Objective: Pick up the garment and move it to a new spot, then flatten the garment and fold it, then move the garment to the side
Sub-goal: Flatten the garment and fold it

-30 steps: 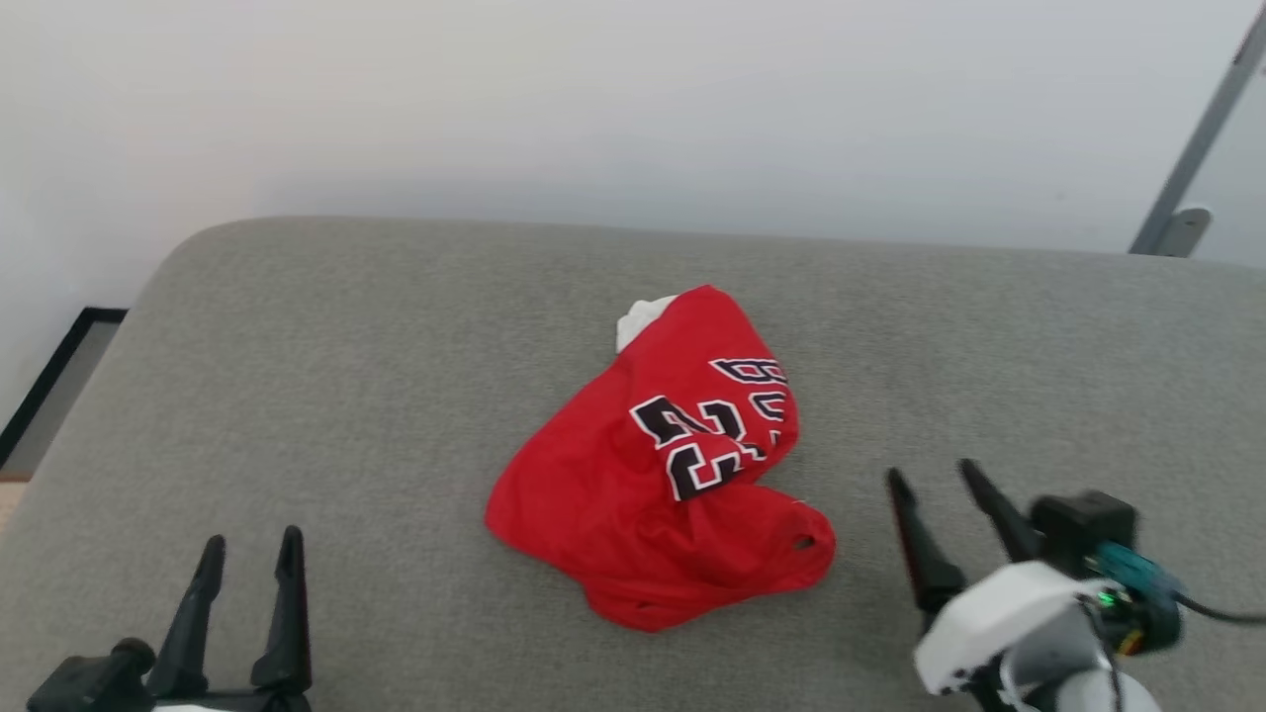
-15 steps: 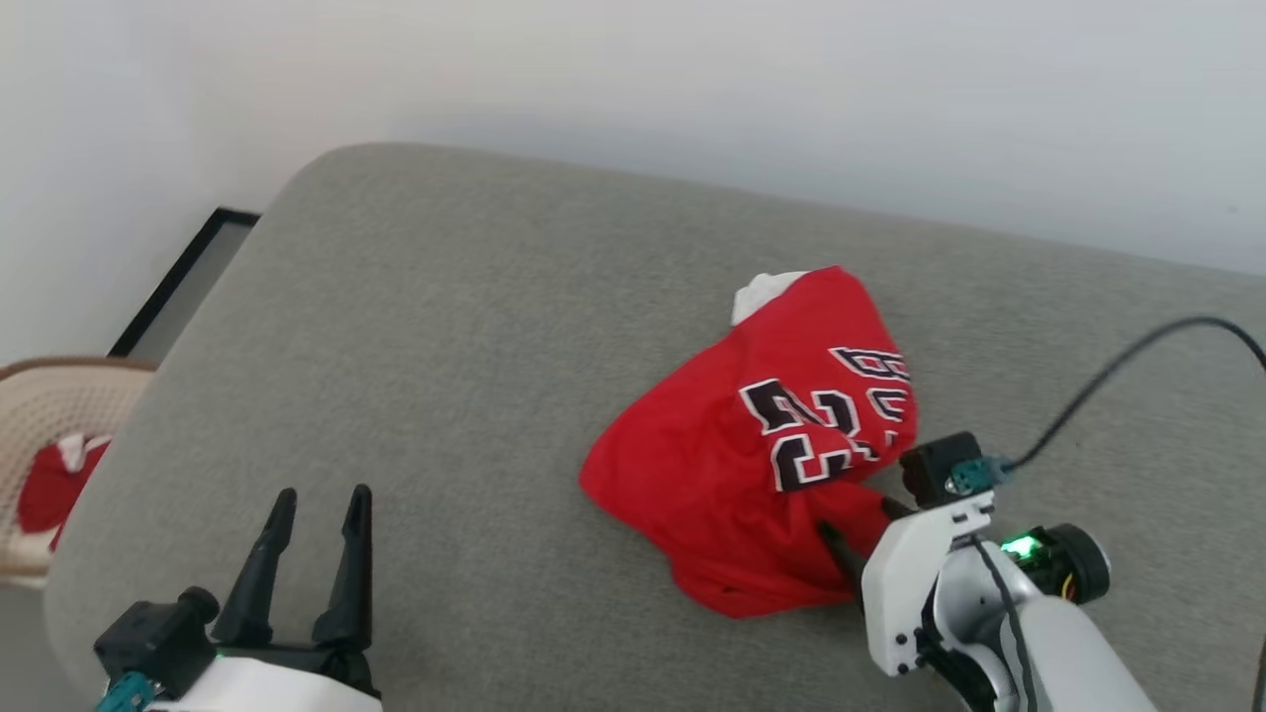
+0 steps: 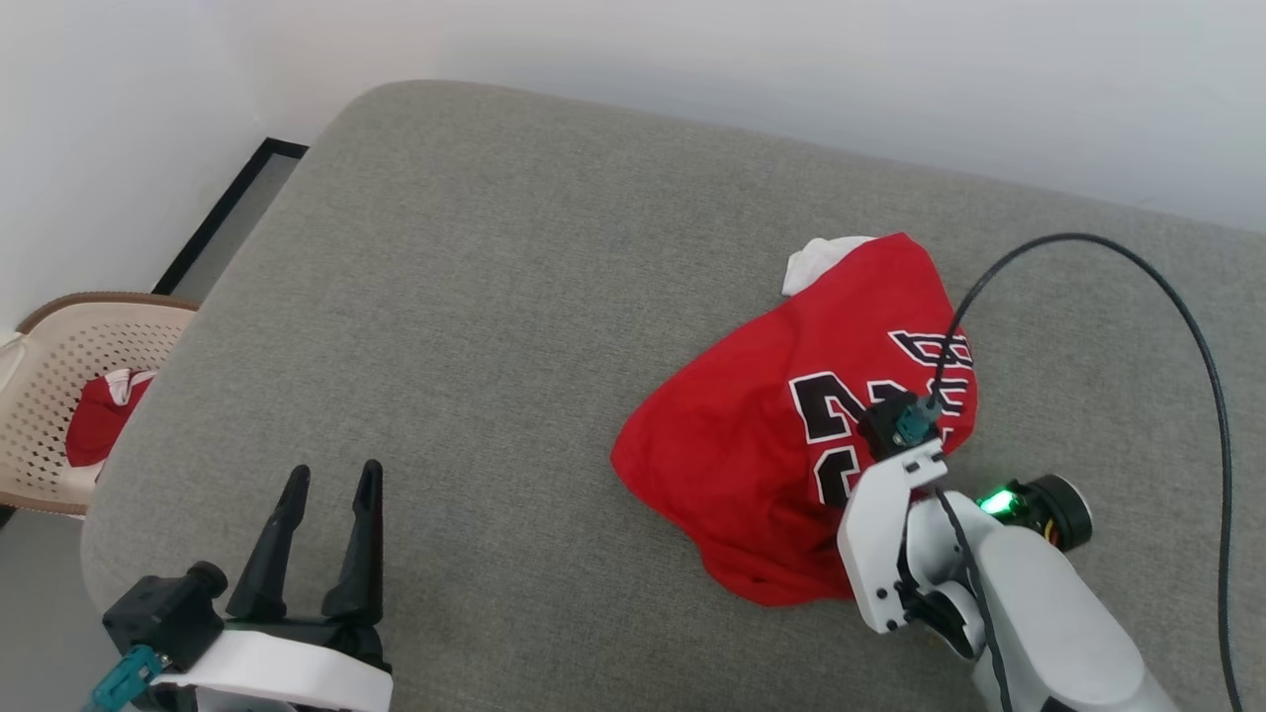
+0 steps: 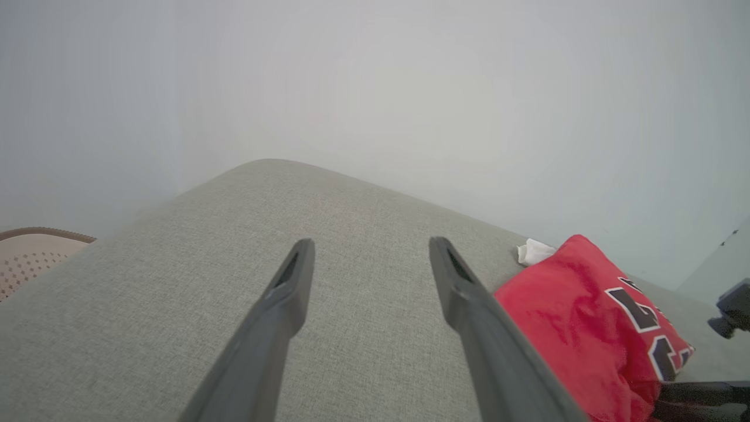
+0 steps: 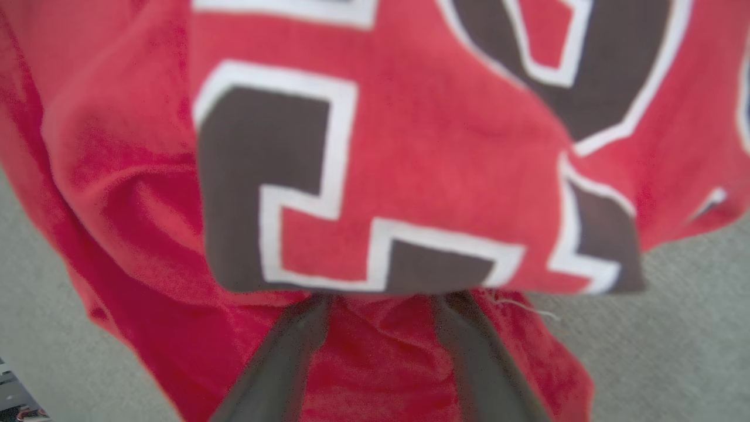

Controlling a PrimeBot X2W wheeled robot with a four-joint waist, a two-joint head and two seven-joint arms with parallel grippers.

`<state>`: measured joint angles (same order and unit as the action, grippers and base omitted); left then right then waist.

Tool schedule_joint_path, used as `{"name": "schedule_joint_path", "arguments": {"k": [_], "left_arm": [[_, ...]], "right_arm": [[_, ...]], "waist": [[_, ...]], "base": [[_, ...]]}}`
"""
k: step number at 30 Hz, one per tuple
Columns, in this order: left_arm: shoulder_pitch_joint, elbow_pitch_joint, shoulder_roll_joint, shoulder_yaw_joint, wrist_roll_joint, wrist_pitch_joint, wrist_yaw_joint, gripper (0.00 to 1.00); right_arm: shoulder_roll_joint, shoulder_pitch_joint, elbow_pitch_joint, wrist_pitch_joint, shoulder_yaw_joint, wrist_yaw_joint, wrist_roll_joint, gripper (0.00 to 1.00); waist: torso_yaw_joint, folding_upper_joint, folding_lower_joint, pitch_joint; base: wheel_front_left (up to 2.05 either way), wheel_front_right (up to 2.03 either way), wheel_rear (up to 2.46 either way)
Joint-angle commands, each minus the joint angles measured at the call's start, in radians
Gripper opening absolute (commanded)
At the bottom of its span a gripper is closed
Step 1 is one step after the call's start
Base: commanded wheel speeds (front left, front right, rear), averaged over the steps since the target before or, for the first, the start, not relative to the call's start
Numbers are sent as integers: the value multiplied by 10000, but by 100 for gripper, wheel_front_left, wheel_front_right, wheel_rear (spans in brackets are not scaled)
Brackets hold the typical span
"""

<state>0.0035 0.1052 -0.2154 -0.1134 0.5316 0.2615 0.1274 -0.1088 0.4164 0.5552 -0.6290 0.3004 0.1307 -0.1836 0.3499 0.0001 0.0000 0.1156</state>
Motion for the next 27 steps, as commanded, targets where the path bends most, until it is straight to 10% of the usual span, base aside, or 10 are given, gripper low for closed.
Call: {"name": "schedule_joint_path", "arguments": {"k": [1,13,27], "left_arm": [[-136,2,23,17,24,51,18,100],[346,-280,-128,718,72,51,18,100],[375,-330,-101,777,87,51,18,100]], "right_arm": [[9,-78,176,-29,66,1,-83,0],[-1342,-182,-3041,-1301,901,-1,-1575,0],[-2519,-3460,-6750,-4247,-1223,-1,-1966,0]], "waist": [[-60,-1,0,22],[-1136,-1,0,-50],[-1591,-1,0,78]], "base": [[0,0,0],[0,0,0],[0,0,0]]}}
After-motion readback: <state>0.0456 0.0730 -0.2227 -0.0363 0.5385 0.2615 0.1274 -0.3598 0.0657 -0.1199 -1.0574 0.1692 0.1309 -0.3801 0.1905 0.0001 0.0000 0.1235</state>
